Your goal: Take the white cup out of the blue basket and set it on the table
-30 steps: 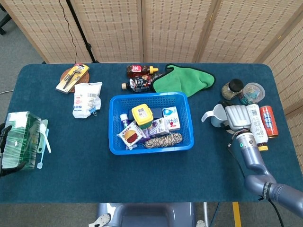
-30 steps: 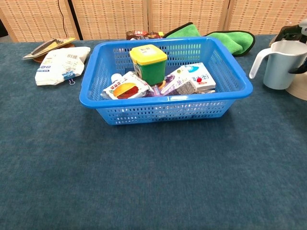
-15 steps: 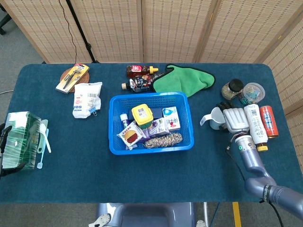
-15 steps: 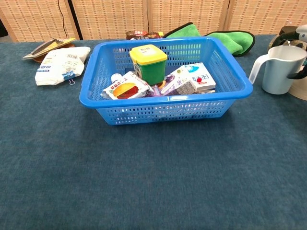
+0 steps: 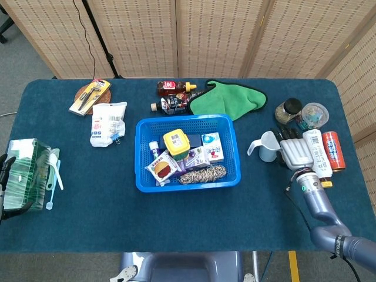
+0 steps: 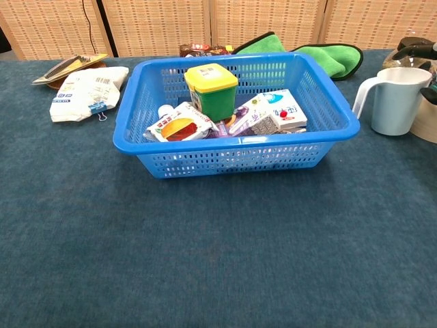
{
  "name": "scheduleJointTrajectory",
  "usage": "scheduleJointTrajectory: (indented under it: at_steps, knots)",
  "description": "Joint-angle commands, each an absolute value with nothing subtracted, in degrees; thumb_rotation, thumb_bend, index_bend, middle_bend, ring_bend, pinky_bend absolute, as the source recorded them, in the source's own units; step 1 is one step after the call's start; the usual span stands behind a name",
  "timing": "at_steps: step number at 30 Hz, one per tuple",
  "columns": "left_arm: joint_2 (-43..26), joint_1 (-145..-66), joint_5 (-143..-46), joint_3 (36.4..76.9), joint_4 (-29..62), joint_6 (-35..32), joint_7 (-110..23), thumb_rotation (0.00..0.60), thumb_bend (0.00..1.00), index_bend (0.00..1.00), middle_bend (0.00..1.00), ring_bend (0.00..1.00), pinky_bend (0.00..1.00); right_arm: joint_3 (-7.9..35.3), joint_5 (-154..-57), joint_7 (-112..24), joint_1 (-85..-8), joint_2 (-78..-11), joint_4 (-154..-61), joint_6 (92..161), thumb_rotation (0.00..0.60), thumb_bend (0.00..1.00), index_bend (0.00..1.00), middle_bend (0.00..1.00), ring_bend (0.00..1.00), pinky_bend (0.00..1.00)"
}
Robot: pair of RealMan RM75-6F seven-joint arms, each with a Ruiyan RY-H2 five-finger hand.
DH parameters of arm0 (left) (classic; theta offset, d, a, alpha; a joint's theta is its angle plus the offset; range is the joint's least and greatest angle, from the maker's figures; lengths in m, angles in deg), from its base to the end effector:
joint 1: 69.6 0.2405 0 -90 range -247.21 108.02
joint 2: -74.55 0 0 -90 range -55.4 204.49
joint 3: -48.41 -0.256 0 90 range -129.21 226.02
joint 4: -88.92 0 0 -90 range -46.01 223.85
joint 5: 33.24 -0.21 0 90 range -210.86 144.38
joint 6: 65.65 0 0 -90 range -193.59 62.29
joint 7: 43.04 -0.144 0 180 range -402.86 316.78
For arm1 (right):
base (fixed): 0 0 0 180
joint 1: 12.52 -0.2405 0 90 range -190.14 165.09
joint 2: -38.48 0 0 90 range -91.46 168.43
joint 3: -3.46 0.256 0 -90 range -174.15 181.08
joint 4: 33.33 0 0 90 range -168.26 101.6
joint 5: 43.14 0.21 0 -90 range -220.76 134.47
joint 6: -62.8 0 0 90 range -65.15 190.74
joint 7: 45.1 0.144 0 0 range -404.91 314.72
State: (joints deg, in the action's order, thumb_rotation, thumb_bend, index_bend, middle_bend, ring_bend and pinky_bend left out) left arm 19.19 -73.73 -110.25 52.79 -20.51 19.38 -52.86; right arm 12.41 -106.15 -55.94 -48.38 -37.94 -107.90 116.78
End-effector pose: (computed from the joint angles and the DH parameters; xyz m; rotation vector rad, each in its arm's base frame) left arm -0.2817 0.1770 0.1891 -1.2765 -0.9507 -0.8122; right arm -0.2666 -0.3710 0.0874 1.6193 -0.8972 0.7041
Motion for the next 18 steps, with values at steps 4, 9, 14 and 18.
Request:
scheduleJointTrajectory:
  at_steps: [4, 9, 14, 18]
  knots:
    - [19.2, -73.7, -110.3, 52.8, -20.5, 19.3, -52.7, 0.6, 0.0, 0.0, 0.0, 0.0, 0.0, 11.9, -107.0, -56.0, -47.1, -36.1, -110.7, 118.0, 0.6, 0.6, 0.0, 0.0, 0.0, 0.06]
    - [19.4, -73.7, -110.4, 52.7, -20.4, 19.3, -52.3, 0.6, 0.0, 0.0, 0.0, 0.0, 0.0, 11.4, -108.4, -56.3, -45.2, -33.3, -114.8, 120.7, 0.6, 0.6, 0.0, 0.0, 0.0, 0.06]
    - [19.6, -73.5, -110.8, 52.6, -20.4, 19.5, -51.7, 0.6, 0.0, 0.0, 0.0, 0.0, 0.0, 10.7, -111.1, -55.4, -42.5, -29.0, -120.1, 124.5, 0.6, 0.6, 0.0, 0.0, 0.0, 0.05]
    - [19.8, -73.3, -111.2, 52.5, -20.3, 19.8, -51.2, 0.6, 0.0, 0.0, 0.0, 0.0, 0.0, 9.2, -113.7, -53.9, -39.5, -25.2, -124.6, 127.6, 0.6, 0.27, 0.0, 0.0, 0.0, 0.01]
